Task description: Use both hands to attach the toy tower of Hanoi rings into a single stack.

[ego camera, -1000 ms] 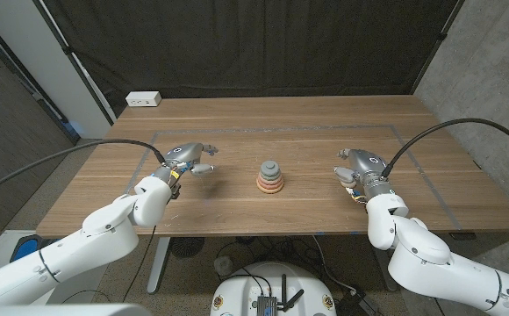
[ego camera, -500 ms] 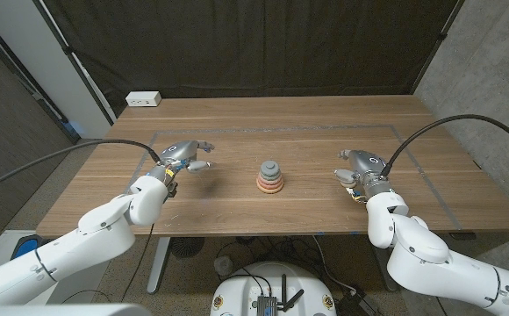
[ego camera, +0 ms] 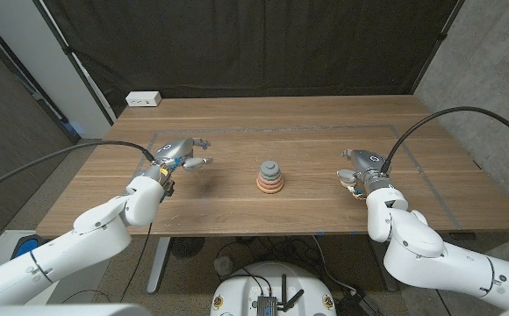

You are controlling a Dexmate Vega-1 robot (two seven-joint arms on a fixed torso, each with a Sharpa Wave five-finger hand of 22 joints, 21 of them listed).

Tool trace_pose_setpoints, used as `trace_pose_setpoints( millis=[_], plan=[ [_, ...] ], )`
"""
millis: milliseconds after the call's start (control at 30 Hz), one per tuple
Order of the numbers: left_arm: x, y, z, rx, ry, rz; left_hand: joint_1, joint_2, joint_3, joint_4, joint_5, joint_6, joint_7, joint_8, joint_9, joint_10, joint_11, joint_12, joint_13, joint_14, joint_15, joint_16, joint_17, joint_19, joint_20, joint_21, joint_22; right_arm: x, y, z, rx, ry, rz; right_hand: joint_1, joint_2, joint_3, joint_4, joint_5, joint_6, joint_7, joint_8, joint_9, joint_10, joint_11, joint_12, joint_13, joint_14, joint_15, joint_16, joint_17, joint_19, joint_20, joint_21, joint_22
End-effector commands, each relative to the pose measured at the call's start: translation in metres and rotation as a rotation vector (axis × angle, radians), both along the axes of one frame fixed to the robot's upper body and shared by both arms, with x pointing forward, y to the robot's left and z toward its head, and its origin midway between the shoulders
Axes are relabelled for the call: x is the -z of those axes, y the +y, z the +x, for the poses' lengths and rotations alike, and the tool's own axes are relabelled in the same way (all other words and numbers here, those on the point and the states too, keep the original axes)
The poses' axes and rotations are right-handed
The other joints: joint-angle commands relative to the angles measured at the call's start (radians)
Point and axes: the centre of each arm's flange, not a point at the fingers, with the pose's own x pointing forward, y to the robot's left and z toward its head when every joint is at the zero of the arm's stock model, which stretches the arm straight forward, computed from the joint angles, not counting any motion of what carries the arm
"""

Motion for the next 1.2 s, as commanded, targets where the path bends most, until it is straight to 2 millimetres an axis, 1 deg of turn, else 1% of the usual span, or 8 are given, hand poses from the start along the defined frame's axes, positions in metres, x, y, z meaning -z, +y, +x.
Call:
trace_pose_setpoints(
  millis=[33,233,333,533,600,800,1033,1200],
  plan=[
    [-0.001,0.003,0.001,-0.005,0.004,-0.020,-0.001,0.015,0.010,0.002,0.004,0.003,0.003,0.001,0.004,0.002,0.000,-0.001,0.005,0.002,-0.090,-0.002,0.005,0.009,-0.087,-0.002,0.001,0.004,-0.008,0.006,0.054,0.076,-0.005,0.010,-0.003,-0.012,0.002,-0.004,-0.001,0.021,0.006,-0.001,0.003,0.007,0.007,-0.003,-0.002,-0.045,-0.003,-0.001,-0.010,-0.055,0.002,0.003],
    [0.001,0.004,0.001,-0.005,0.019,-0.021,-0.006,0.018,0.012,0.002,0.004,0.002,0.002,-0.001,0.004,0.002,-0.001,-0.002,0.006,0.003,-0.090,-0.002,0.008,0.010,-0.089,-0.003,0.001,0.005,-0.009,0.012,0.058,0.113,-0.011,0.005,-0.005,-0.020,0.005,-0.007,-0.002,0.019,0.008,-0.003,-0.005,0.009,0.007,-0.004,-0.008,-0.045,-0.013,-0.009,-0.013,-0.055,0.004,0.003],
    [0.002,0.004,0.000,-0.005,0.024,-0.023,-0.008,0.020,0.014,0.002,0.004,0.001,0.004,-0.002,0.005,0.003,0.004,-0.002,0.006,0.003,-0.090,-0.002,0.009,0.010,-0.089,-0.004,0.001,0.005,-0.009,0.013,0.059,0.122,-0.012,0.005,-0.005,-0.022,0.005,-0.007,-0.004,0.016,0.009,-0.003,-0.009,0.009,0.006,-0.005,-0.005,-0.045,-0.011,-0.006,-0.014,-0.055,0.004,0.003],
    [0.003,0.001,0.000,-0.001,0.037,-0.019,-0.013,0.023,0.018,0.001,0.004,0.002,0.005,-0.002,0.005,0.005,0.004,-0.002,0.008,0.001,-0.090,-0.004,0.012,0.012,-0.089,-0.004,0.002,0.005,-0.011,0.016,0.068,0.146,-0.017,0.004,-0.007,-0.025,0.006,-0.008,-0.012,0.019,0.007,-0.004,-0.012,0.012,0.006,-0.006,-0.009,-0.045,-0.017,-0.010,-0.018,-0.055,0.004,0.002],
    [0.004,-0.001,0.001,0.002,0.039,-0.019,-0.014,0.024,0.018,0.000,0.004,0.001,0.005,-0.003,0.005,0.004,0.002,-0.003,0.007,0.000,-0.090,-0.005,0.012,0.012,-0.089,-0.004,0.002,0.005,-0.012,0.017,0.073,0.153,-0.017,0.004,-0.009,-0.031,0.005,-0.010,-0.013,0.018,0.009,-0.005,-0.016,0.011,0.007,-0.008,-0.009,-0.045,-0.020,-0.013,-0.021,-0.055,0.005,0.002],
    [0.006,-0.003,0.001,0.017,0.038,-0.022,-0.018,0.026,0.020,0.000,0.004,0.005,0.004,-0.002,0.006,0.007,0.003,-0.002,0.008,0.001,-0.090,-0.006,0.012,0.011,-0.089,-0.005,0.002,0.007,-0.013,0.020,0.089,0.176,-0.017,0.005,-0.010,-0.037,0.005,-0.012,-0.020,0.024,0.009,-0.006,-0.037,0.024,0.002,-0.010,-0.012,-0.045,-0.026,-0.016,-0.027,-0.055,0.004,0.002],
    [0.007,-0.006,0.001,0.027,0.041,-0.015,-0.022,0.028,0.024,-0.001,0.004,0.011,0.002,-0.001,0.006,0.015,0.002,-0.001,0.008,0.004,-0.090,-0.005,0.014,0.014,-0.088,-0.005,0.002,0.009,-0.014,0.023,0.107,0.200,-0.021,0.007,-0.012,-0.044,0.005,-0.013,-0.045,0.032,0.004,-0.009,-0.052,0.027,0.003,-0.014,-0.016,-0.045,-0.035,-0.018,-0.033,-0.054,0.006,0.001],
    [0.006,-0.006,0.000,0.026,0.040,-0.016,-0.025,0.031,0.027,-0.002,0.004,0.014,0.003,-0.001,0.006,0.015,0.002,-0.001,0.010,0.001,-0.090,-0.009,0.011,0.014,-0.089,-0.005,0.002,0.009,-0.015,0.025,0.125,0.216,-0.021,0.006,-0.021,-0.056,0.005,-0.017,-0.064,0.031,0.002,-0.011,-0.060,0.029,0.004,-0.017,-0.022,-0.045,-0.044,-0.026,-0.038,-0.054,0.006,0.001]
  ],
)
